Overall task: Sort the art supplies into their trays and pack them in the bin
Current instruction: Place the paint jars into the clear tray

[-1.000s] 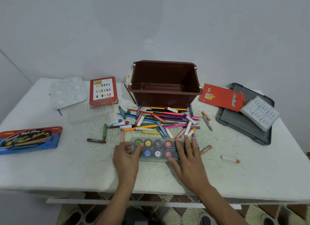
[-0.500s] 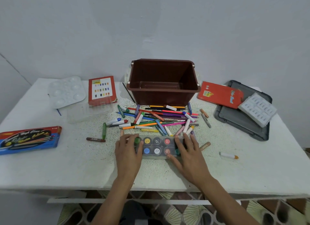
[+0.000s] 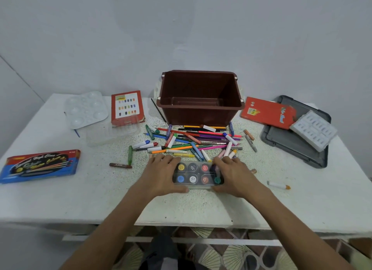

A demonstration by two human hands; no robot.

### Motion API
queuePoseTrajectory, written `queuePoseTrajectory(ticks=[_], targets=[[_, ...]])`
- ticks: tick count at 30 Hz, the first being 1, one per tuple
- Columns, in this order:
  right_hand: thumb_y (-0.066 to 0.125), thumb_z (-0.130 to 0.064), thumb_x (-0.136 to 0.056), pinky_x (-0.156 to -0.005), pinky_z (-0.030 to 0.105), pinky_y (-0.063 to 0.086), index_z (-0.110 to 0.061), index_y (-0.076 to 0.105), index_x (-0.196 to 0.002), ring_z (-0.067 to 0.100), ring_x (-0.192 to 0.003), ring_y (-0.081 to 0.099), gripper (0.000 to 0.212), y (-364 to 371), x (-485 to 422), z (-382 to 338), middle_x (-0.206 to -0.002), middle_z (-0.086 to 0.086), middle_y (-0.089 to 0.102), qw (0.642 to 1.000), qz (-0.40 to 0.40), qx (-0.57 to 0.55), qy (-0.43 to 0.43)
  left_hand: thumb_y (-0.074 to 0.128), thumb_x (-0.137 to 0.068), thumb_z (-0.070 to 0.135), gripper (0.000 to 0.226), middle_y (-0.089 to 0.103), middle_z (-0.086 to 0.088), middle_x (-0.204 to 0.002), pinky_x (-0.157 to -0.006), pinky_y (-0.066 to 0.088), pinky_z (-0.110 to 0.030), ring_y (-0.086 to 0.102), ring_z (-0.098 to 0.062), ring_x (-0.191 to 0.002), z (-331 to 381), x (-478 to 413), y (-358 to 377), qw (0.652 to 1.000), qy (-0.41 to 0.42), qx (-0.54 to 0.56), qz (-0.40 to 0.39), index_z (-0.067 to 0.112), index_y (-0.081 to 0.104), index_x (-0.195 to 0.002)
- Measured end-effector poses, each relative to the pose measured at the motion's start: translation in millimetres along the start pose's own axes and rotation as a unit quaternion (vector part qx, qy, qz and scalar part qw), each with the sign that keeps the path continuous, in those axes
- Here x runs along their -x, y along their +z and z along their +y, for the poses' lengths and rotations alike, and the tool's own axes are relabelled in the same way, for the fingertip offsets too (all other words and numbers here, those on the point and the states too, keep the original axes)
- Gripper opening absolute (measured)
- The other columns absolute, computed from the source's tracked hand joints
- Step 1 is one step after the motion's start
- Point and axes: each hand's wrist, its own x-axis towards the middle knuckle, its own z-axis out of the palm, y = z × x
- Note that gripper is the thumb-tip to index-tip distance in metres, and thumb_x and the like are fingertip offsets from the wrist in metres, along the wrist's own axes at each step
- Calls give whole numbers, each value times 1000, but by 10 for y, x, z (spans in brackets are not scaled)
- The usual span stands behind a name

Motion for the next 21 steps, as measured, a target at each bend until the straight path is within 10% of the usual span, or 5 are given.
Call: queuePoseTrajectory(ticks=[21], targets=[[66, -77, -68, -97, 37, 47, -25, 32, -142, 23, -119, 43, 96, -301, -132, -54, -136, 4, 41, 990, -95, 95, -32, 67, -67, 75, 97, 41, -4, -138, -105, 33, -44, 36, -26, -125, -98, -165, -125, 992, 105, -69, -25, 25, 33, -143]])
